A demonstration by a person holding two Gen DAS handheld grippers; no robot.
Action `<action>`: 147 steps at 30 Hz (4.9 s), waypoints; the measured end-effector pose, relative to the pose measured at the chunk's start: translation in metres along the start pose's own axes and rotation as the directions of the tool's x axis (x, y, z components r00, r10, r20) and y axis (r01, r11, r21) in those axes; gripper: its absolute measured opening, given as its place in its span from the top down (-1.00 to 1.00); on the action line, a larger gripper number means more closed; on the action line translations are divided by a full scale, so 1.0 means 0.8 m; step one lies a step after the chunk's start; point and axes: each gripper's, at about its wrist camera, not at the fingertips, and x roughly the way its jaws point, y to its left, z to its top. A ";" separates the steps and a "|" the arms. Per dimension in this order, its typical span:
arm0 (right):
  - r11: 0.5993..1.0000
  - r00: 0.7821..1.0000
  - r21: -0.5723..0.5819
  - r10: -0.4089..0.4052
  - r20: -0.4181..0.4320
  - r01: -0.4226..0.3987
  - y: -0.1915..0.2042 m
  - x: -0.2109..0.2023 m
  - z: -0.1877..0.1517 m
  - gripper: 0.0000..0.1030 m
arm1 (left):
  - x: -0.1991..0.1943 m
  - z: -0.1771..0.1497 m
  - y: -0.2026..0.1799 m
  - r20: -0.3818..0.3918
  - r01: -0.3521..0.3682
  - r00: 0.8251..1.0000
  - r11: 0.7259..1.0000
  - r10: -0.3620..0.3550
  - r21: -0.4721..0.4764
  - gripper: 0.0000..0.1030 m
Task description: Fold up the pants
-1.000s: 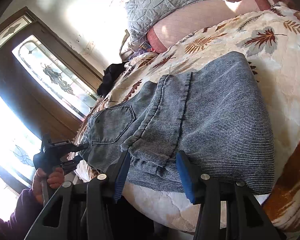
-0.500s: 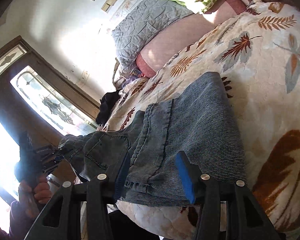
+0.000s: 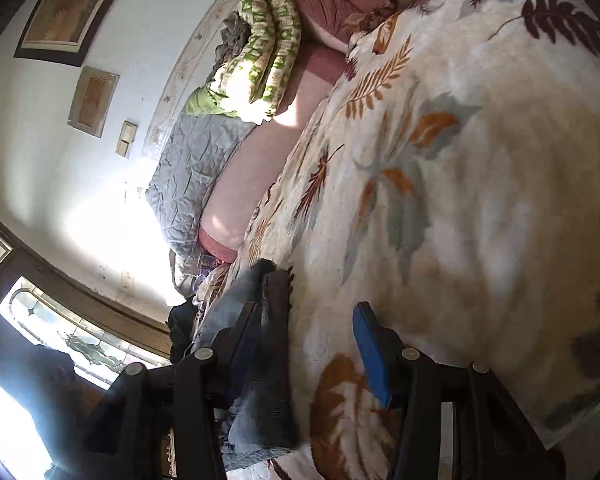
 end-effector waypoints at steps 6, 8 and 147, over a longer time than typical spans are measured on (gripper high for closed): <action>0.987 0.997 -0.141 -0.075 -0.003 0.074 0.027 -0.013 0.014 -0.10 | -0.096 -0.011 0.057 0.146 0.095 0.985 0.994 -0.086 -0.054 -0.14; 0.985 0.998 -0.169 -0.052 -0.041 0.044 0.047 0.000 0.011 -0.10 | -0.117 -0.013 0.089 0.207 0.026 0.978 0.996 -0.006 -0.091 -0.27; 0.663 0.858 -0.739 -0.441 -0.263 0.115 0.179 0.124 -0.126 -0.24 | -0.025 -0.075 0.167 -0.204 -0.460 0.885 0.856 0.419 -0.235 -0.67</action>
